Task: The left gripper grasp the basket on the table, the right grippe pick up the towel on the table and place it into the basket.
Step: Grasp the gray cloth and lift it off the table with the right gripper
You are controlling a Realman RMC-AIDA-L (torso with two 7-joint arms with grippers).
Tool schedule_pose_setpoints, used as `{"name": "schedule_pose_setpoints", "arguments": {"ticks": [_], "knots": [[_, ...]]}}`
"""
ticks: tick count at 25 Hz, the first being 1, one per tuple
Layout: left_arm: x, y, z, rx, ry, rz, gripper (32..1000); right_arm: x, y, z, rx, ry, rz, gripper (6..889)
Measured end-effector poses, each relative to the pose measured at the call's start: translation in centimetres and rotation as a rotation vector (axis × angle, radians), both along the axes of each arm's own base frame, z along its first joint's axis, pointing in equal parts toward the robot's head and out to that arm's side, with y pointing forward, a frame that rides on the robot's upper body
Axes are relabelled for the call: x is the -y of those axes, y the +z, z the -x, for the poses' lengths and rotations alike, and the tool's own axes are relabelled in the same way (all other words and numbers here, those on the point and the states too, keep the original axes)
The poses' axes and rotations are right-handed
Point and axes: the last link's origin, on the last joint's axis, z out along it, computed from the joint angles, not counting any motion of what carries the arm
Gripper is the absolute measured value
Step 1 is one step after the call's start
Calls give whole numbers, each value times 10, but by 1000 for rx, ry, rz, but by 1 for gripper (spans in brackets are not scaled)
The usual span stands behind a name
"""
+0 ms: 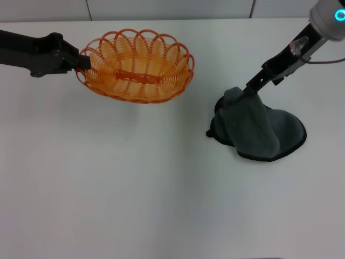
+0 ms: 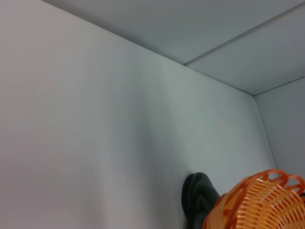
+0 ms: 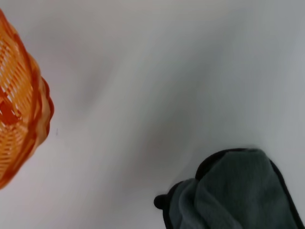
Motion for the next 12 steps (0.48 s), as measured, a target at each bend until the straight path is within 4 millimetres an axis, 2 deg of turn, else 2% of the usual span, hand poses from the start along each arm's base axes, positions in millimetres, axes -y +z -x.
{"name": "schedule_pose_setpoints", "arguments": {"ticks": [12], "knots": [[-1, -1, -2, -6, -10, 3, 99, 3, -27, -9, 37, 61, 21, 862]]}}
